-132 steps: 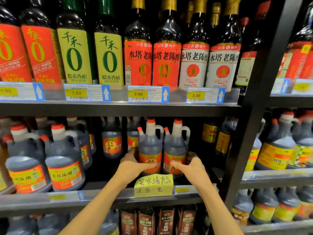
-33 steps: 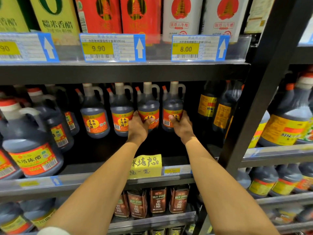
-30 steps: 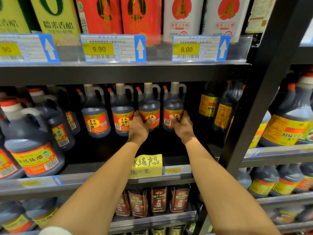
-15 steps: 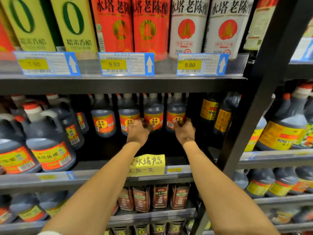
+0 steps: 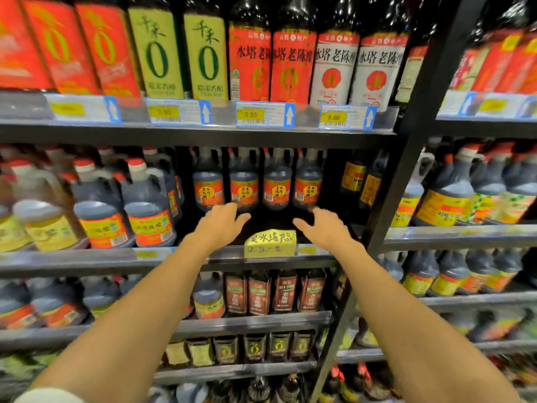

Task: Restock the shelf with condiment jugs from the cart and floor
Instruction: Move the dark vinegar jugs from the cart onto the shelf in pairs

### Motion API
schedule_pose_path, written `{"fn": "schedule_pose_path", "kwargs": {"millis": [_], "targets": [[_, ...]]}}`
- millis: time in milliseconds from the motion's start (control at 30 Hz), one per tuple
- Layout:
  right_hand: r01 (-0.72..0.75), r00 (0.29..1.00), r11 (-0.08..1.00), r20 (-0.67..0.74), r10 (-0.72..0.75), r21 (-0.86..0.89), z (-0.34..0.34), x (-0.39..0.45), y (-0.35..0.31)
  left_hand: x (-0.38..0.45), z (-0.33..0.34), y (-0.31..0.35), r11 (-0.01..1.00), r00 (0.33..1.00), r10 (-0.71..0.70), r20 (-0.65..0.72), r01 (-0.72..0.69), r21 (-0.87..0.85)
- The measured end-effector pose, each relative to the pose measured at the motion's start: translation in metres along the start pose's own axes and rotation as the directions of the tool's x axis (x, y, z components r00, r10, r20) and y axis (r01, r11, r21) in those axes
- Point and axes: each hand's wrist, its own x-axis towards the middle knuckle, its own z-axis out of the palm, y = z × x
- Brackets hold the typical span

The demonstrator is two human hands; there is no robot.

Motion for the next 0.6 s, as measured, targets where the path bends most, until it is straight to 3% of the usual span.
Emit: {"fn": "schedule_pose_path", "kwargs": {"millis": [133, 333, 600], "targets": [[0.047, 0.999, 0.998, 0.014, -0.047, -0.05, -0.01, -0.055, -0.015, -0.055, -0.023, -0.004, 0.996, 0.996, 0.08, 0.028, -0.081, 0.034], [0.139, 0.99, 0.989, -0.03, -0.141, -0.047, -0.007, -0.132, -0.069, -0.151, -0.044, -0.03, 0.993, 0.996, 0.089, 0.019, -0.087, -0.085], [0.409, 0.912, 0.904, 0.089, -0.4, -0.129, 0.037, -0.188, -0.183, -0.265, -0.118, -0.128, 0.996, 0.994, -0.094, -0.06, 0.093, -0.009]]}}
